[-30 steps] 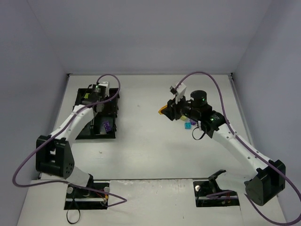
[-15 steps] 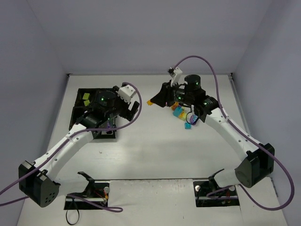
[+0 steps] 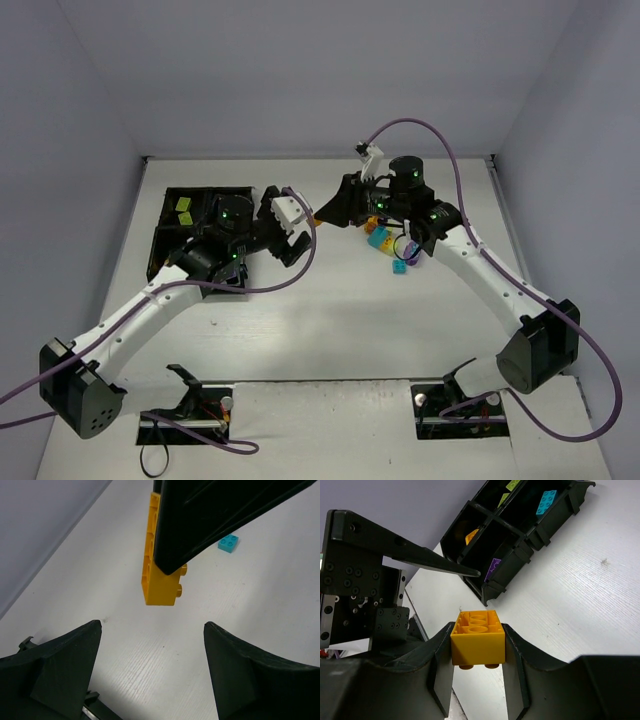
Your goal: Sort the legos into containers by color
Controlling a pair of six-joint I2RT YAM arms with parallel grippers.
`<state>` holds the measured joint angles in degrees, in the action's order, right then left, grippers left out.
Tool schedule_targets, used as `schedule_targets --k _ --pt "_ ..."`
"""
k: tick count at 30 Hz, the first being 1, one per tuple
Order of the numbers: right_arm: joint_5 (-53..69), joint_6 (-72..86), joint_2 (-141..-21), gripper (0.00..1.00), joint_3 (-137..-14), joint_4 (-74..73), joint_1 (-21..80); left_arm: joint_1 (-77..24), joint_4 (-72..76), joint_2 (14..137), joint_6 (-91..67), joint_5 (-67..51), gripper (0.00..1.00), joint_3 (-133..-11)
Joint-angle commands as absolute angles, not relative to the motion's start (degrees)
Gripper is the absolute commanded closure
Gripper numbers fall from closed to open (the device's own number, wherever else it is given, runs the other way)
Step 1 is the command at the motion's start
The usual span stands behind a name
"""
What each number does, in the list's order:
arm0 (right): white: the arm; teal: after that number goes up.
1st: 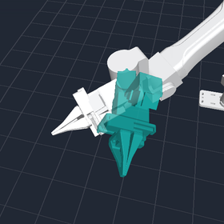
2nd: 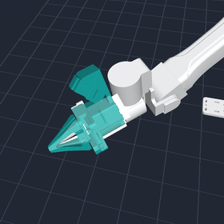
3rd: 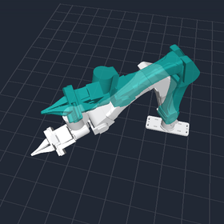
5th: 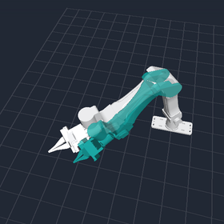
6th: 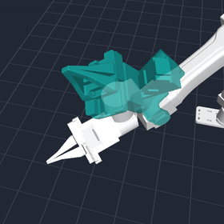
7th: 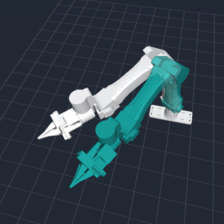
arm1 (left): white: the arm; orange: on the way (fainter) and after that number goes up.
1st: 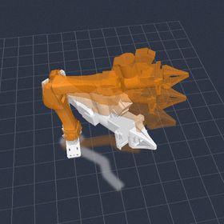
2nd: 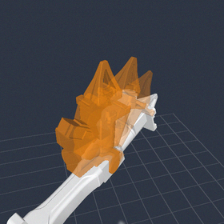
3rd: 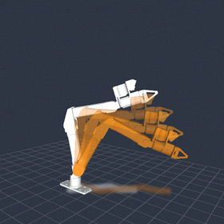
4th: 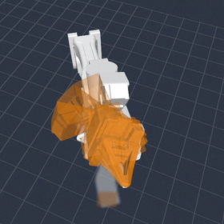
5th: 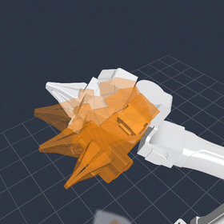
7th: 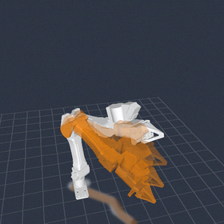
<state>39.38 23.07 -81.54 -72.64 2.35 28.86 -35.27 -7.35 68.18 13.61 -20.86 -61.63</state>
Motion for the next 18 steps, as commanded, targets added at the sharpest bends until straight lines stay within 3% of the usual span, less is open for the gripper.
schedule_targets --k 1,18 --pt "41.2 24.3 -80.9 1.0 -74.9 5.9 28.7 -36.0 -2.3 68.3 15.5 -23.6 0.27 -66.1" --pt "41.9 25.0 -80.3 1.0 -72.9 6.3 29.8 -36.2 2.5 71.2 11.3 -26.5 0.37 -68.5"
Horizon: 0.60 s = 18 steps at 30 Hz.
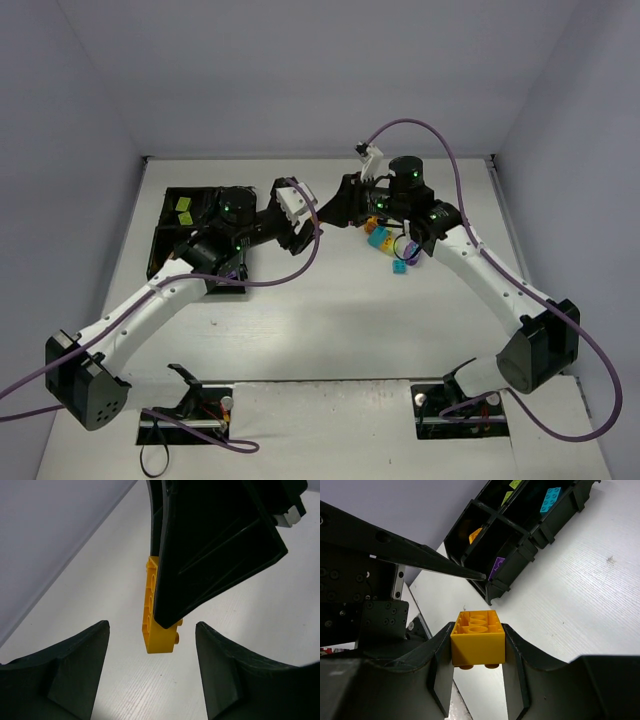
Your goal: Sort the legos into containers by color
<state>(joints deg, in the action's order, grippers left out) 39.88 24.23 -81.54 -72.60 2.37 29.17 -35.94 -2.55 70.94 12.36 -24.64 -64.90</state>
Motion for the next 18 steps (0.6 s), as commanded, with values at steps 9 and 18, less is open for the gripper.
schedule_targets --k 9,18 --pt "42.4 25.5 -80.3 0.98 -72.2 6.7 30.1 -36.6 2.8 72.7 11.3 -25.5 0.68 -69.5" --pt "40.6 25.8 -80.1 0.38 -71.3 6.6 30.0 -36.6 1.5 71.5 10.5 -23.3 1.0 -68.4"
